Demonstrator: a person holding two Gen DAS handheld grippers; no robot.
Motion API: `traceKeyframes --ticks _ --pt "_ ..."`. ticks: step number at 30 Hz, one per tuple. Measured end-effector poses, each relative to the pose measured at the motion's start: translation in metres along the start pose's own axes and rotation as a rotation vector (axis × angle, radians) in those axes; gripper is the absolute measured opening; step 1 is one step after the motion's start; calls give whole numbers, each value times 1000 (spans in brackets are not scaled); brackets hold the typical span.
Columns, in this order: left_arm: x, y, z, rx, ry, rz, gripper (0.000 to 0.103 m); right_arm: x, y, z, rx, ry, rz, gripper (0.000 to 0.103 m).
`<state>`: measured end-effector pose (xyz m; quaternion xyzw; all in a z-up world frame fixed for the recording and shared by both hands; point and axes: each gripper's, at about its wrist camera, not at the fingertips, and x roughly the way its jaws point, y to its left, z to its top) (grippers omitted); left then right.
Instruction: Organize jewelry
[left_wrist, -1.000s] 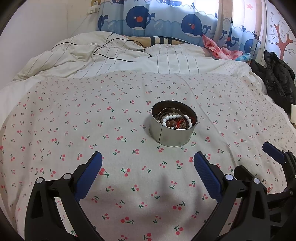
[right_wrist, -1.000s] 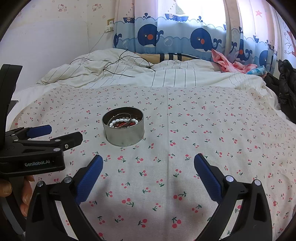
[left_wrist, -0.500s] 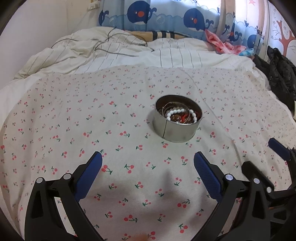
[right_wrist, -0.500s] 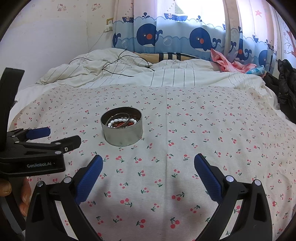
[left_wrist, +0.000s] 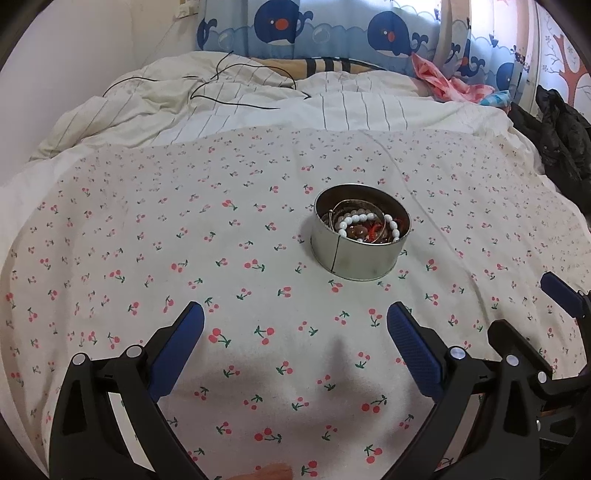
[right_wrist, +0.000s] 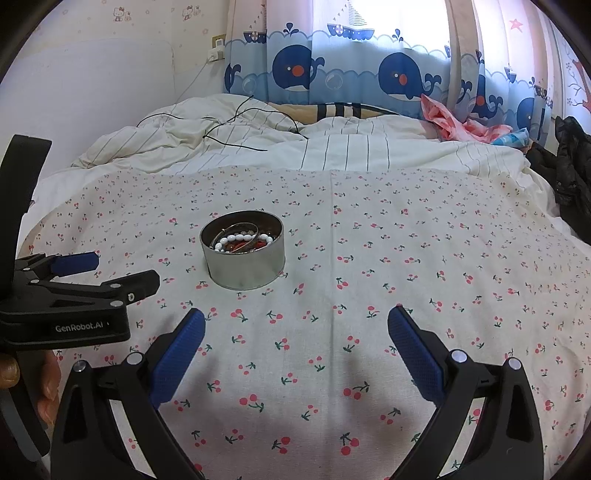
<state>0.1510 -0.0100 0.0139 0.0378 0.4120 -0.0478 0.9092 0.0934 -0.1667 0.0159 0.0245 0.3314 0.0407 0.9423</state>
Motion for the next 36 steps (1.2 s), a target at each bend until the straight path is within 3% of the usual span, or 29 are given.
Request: traceKeyframes --ticks 36 --pt "3 0 0 -1 24 1 95 4 4 -3 -5 11 1 95"
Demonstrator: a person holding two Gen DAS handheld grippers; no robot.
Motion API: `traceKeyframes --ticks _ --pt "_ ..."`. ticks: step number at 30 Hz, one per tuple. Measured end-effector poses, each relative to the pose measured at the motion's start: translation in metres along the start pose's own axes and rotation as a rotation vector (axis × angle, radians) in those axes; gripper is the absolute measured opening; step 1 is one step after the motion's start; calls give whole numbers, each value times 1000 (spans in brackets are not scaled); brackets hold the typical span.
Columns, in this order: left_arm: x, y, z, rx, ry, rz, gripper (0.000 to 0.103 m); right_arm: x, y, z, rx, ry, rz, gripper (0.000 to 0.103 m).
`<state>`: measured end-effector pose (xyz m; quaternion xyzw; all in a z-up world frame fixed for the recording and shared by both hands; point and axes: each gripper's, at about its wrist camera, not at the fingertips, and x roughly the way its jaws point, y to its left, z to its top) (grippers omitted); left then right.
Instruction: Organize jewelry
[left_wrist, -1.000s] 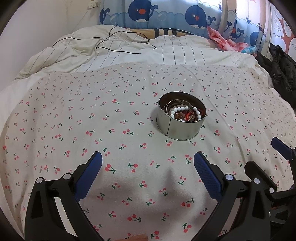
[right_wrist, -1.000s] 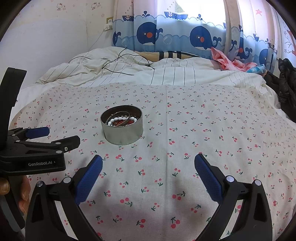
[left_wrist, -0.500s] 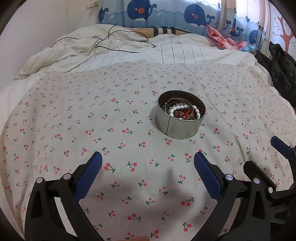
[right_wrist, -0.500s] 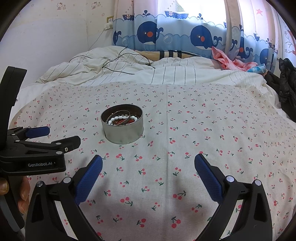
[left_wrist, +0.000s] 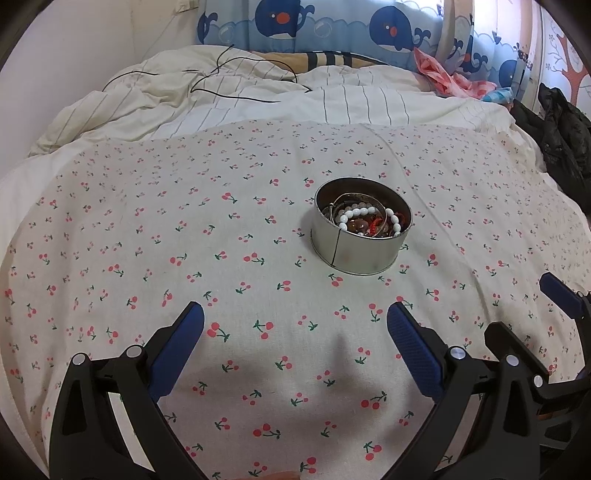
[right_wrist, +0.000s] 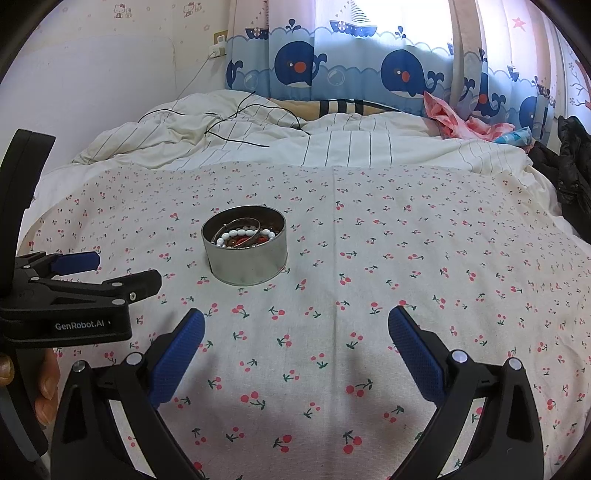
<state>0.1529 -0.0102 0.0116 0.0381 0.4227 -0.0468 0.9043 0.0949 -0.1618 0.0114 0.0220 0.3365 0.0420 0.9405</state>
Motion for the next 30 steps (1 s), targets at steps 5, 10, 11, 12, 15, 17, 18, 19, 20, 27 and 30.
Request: traceKeyframes --ticks 5,10,11,12,15,17,18,19,20,27,30 --pt "0 0 0 -1 0 -1 95 0 0 1 0 0 1 95" --pt "1 0 -1 -1 7 1 95 0 0 1 0 0 0 95" --pt "1 0 -1 -2 5 0 95 0 0 1 0 1 1 95" --pt "1 0 -1 -2 5 0 95 0 0 1 0 1 0 95" --pt "2 0 -1 -3 7 0 95 0 0 1 -1 1 0 95" --pt "2 0 -1 -4 10 6 95 0 0 0 -1 1 0 95" --pt "2 0 -1 -4 11 5 95 0 0 1 -1 2 0 95" --pt "3 1 -1 -10 20 -4 95 0 0 1 0 2 0 95" --pt "5 3 -1 -22 30 -11 95 0 0 1 -1 2 0 95" --pt "3 9 -5 -49 8 30 95 1 1 0 -1 3 0 95" --pt "3 9 -5 -45 18 16 95 0 0 0 -1 3 0 95"
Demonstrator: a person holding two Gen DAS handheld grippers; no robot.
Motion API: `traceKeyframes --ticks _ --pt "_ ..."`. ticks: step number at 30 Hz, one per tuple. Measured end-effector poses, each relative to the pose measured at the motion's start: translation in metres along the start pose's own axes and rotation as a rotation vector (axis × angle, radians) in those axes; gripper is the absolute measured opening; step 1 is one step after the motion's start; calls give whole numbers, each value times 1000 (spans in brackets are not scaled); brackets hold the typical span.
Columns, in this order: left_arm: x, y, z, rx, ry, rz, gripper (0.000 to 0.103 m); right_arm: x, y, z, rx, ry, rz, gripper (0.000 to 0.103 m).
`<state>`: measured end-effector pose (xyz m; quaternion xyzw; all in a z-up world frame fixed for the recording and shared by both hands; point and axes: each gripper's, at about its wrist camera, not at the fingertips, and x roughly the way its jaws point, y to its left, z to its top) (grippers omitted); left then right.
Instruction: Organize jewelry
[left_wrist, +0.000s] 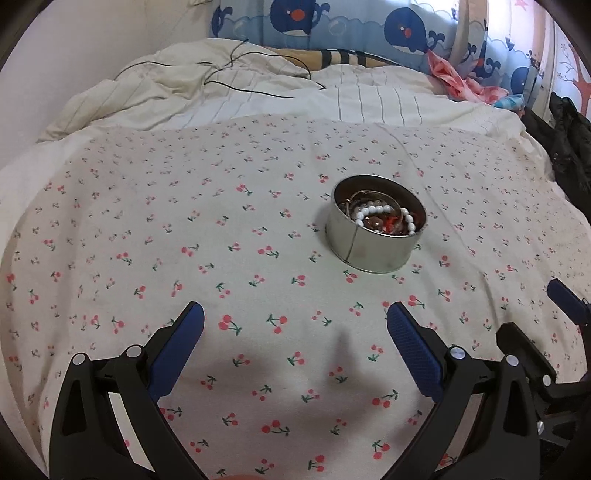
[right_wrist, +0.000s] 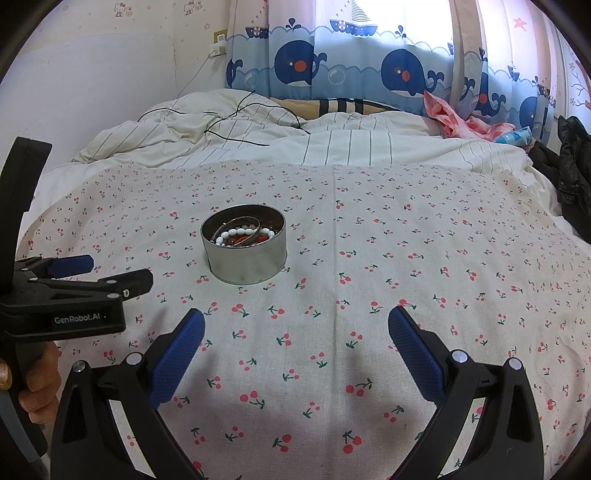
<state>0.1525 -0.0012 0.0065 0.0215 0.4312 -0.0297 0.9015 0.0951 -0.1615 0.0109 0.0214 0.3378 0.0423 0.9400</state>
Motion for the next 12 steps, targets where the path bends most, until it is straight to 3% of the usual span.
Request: traceKeyframes --ticks 12 --pt "-1 -6 2 27 3 -10 95 1 -1 -2 -3 5 0 95"
